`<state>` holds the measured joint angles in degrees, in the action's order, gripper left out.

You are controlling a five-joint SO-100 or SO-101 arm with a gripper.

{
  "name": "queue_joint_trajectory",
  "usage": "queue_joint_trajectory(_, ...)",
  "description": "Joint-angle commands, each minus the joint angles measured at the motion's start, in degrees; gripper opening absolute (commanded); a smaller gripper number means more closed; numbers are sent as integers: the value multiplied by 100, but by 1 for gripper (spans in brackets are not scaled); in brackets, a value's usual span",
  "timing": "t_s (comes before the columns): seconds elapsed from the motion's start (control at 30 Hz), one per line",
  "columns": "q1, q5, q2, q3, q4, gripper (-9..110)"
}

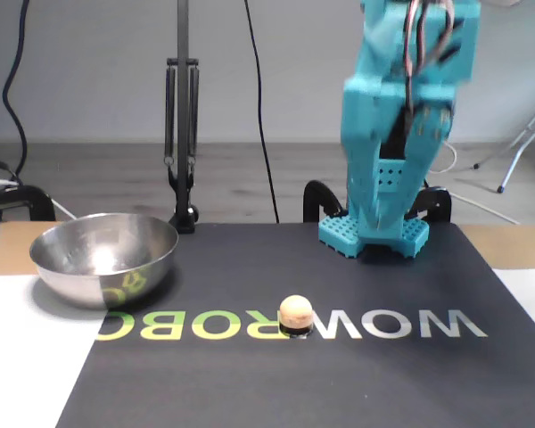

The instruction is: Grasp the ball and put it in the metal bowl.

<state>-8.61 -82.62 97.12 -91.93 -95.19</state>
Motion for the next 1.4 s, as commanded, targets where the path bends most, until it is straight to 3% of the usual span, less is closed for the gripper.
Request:
queue_joint_trajectory(0.0, -79, -220, 105, -114, -44, 0)
queue_joint_trajectory(0.63, -1266, -1389, 123, -141, -44, 1)
queue_joint_trajectory(1.37, -2329, -1380, 79, -105, 79, 1)
